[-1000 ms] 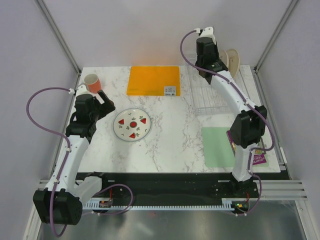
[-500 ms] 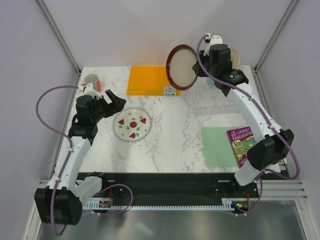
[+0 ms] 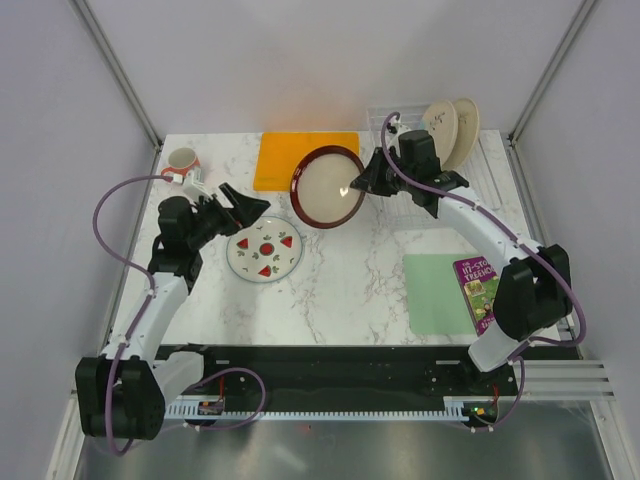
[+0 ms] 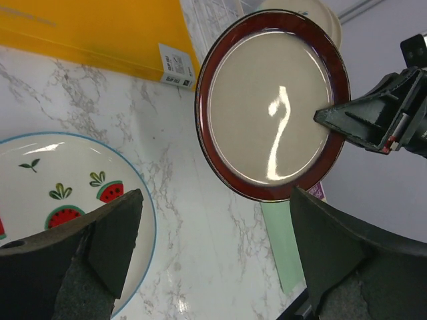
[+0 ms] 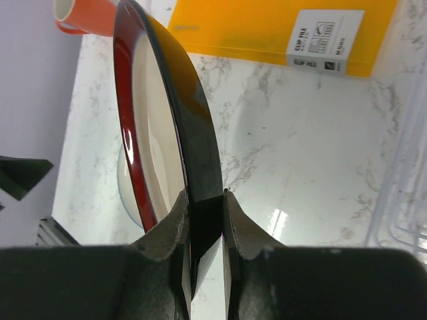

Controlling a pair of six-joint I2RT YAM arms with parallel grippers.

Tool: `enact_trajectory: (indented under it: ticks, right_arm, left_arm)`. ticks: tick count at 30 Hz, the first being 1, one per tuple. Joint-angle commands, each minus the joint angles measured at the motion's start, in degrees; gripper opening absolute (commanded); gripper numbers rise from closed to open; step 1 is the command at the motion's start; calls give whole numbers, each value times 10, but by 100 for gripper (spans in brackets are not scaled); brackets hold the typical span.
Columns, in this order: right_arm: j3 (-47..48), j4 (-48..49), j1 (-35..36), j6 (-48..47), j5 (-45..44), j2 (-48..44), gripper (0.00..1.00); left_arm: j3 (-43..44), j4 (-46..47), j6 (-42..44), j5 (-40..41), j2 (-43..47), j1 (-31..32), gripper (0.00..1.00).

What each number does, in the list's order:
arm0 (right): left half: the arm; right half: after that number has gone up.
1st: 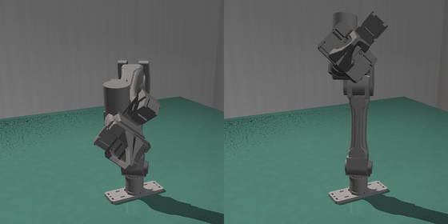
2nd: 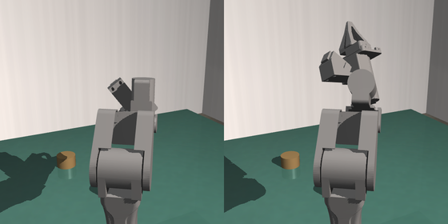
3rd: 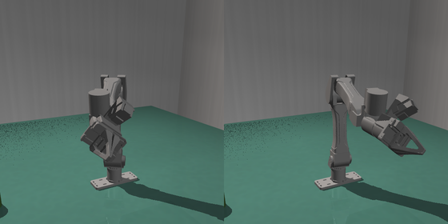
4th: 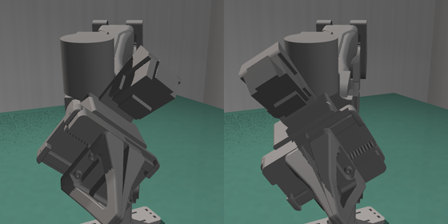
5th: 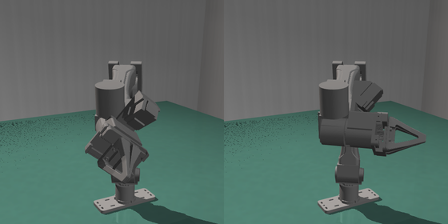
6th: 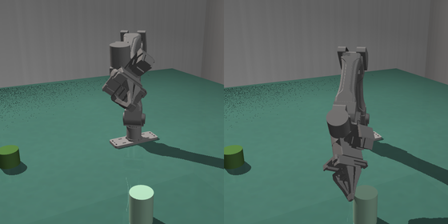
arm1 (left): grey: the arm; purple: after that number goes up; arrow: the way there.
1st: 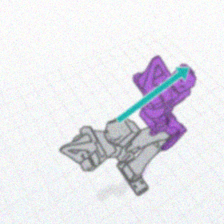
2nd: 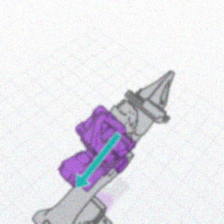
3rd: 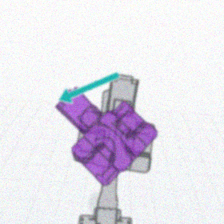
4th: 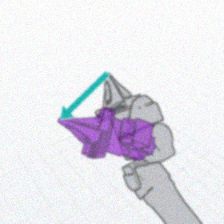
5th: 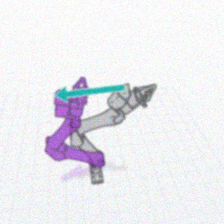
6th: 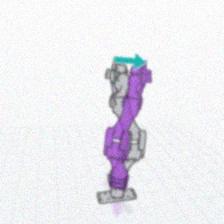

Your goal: Unload the plates from the dish rack

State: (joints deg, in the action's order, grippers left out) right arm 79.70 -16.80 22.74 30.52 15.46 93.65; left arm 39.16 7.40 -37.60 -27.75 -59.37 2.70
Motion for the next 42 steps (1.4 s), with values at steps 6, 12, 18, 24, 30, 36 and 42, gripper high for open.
enact_trajectory:
  ticks: [6, 12, 18, 24, 30, 36, 42]
  right_arm:
    - [-46, 245, 15, 141, 118, -52, 0]
    - [-67, 279, 33, 173, 134, -51, 0]
    - [-105, 341, 48, 228, 161, -58, 0]
    - [-122, 355, 55, 241, 171, -65, 0]
    - [-112, 351, 55, 241, 180, -63, 0]
    - [-104, 305, 54, 206, 158, -63, 39]
    - [-79, 228, 43, 147, 113, -66, 66]
  left_arm:
    - [-43, 168, -98, -82, -58, -2, 94]
    - [-55, 232, -126, -82, -86, -1, 94]
    - [-60, 296, -150, -79, -120, -1, 88]
    - [-57, 306, -146, -82, -130, -1, 39]
    - [-51, 236, -106, -62, -107, -1, 2]
    - [-26, 99, -24, 10, -45, -2, 2]
    - [28, -36, 46, 83, 7, -4, 2]
